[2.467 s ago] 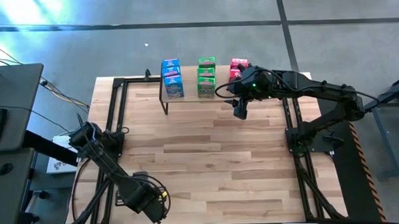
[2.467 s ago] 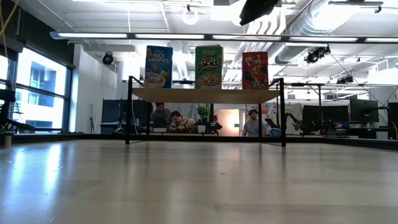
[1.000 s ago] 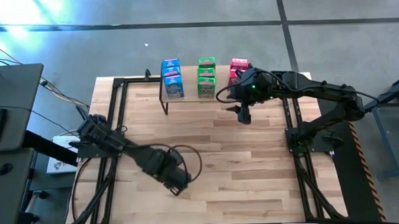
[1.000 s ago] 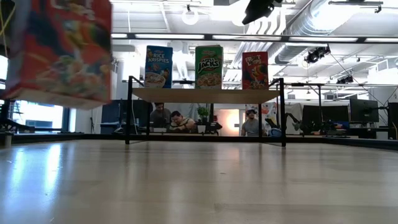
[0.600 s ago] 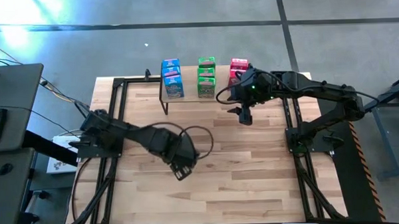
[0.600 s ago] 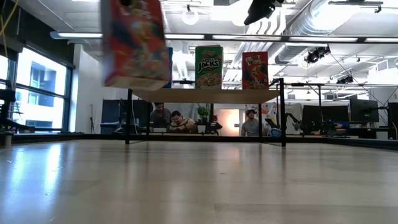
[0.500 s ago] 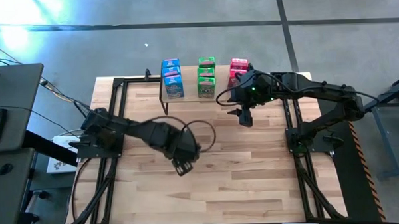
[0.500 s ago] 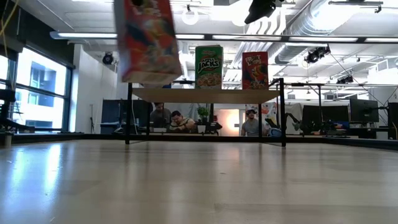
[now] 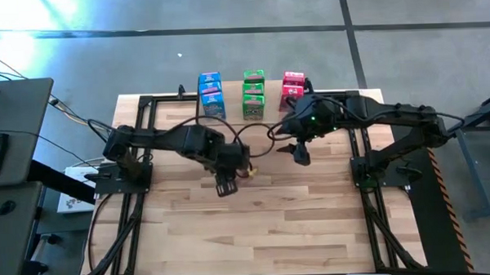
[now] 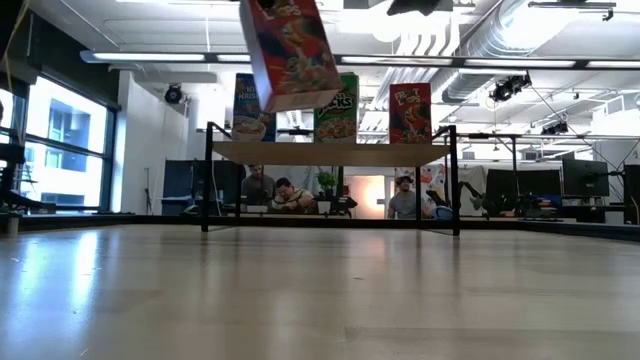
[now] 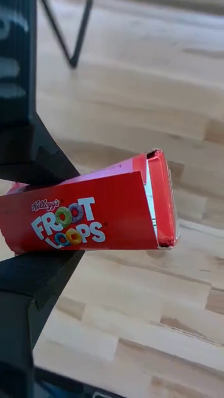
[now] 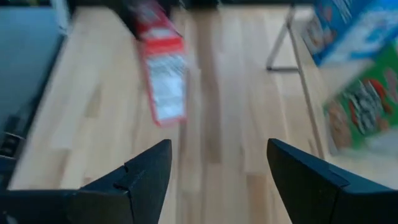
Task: Stack cereal on shelf
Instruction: Put the red cereal box on the shelf aligned with the other red cereal boxes
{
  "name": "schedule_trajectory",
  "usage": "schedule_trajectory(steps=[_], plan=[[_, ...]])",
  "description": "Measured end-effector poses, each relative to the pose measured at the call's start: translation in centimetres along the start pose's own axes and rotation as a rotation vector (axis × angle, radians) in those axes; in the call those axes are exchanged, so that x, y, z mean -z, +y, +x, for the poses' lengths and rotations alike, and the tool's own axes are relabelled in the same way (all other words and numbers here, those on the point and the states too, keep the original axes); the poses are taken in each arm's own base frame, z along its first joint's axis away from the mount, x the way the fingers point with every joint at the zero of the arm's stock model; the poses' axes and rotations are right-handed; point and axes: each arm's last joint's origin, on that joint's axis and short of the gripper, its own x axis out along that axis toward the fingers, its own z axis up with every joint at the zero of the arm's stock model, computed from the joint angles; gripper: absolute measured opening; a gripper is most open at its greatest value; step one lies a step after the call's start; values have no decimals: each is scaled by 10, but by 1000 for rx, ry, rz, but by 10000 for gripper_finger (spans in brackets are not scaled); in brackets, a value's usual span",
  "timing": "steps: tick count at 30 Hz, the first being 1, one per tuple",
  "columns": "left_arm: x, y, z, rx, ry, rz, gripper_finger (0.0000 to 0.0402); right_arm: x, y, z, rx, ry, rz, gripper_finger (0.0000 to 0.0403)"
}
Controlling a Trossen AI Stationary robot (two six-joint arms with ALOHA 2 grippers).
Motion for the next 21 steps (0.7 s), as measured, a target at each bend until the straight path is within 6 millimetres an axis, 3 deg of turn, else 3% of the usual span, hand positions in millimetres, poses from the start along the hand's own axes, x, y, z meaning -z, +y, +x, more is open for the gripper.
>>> schedule_trajectory(steps=[9, 21], plan=[[-12, 12, -14, -26, -99, 177, 143, -18, 16, -1, -88, -179, -41, 257], [-23, 11, -23, -22, -223, 347, 143, -32, 28, -1, -121, -323, 14, 256]])
